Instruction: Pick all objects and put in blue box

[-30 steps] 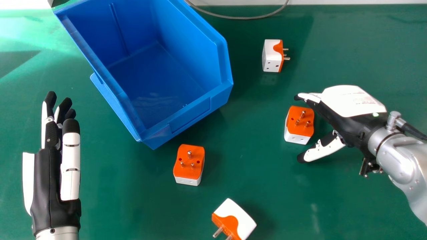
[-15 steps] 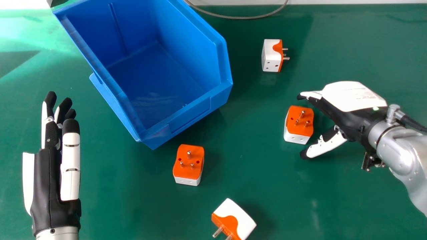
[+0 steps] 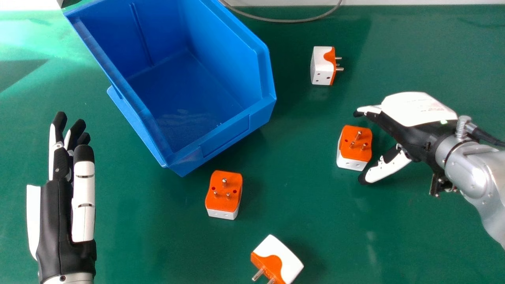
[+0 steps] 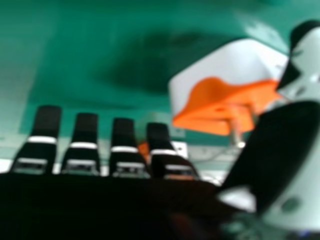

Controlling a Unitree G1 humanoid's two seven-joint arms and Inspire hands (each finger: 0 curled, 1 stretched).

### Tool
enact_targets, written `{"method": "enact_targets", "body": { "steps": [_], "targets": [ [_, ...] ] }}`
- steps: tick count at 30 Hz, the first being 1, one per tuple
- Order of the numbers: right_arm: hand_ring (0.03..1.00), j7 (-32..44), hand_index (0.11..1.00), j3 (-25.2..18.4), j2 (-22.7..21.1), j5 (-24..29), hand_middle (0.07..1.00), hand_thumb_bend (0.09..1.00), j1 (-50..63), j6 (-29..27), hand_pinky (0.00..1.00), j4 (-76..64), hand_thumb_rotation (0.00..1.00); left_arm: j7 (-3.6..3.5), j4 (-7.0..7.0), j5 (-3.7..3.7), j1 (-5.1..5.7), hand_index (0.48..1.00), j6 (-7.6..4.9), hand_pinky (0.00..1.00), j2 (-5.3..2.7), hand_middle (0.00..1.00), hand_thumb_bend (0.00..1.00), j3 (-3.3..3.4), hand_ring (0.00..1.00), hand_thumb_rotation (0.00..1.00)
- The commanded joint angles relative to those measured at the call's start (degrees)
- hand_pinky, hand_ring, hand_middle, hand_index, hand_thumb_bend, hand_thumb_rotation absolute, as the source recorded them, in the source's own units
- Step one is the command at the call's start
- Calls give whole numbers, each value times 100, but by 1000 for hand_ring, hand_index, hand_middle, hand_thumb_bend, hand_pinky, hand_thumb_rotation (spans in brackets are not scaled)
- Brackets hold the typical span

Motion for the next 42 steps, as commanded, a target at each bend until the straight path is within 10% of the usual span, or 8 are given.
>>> {"method": "enact_targets", "body": {
  "steps": [1, 14, 42],
  "targets": [
    [871, 47, 882, -24, -108, -48, 889, 617, -174, 97, 793, -177, 395, 30, -150, 55, 59, 983, -37, 934, -6, 951, 478, 3, 933, 963],
    [859, 143, 874, 102, 98, -135, 878, 622, -199, 443, 784, -319, 402, 73, -86, 156, 71, 965, -135, 906, -92, 942, 444, 12, 924, 965],
    [845, 118, 863, 465, 340, -247, 873, 614, -606, 811, 770, 10, 425, 21, -145, 98, 59, 961, -43, 910, -90, 941, 445, 5, 924, 965]
  ]
}}
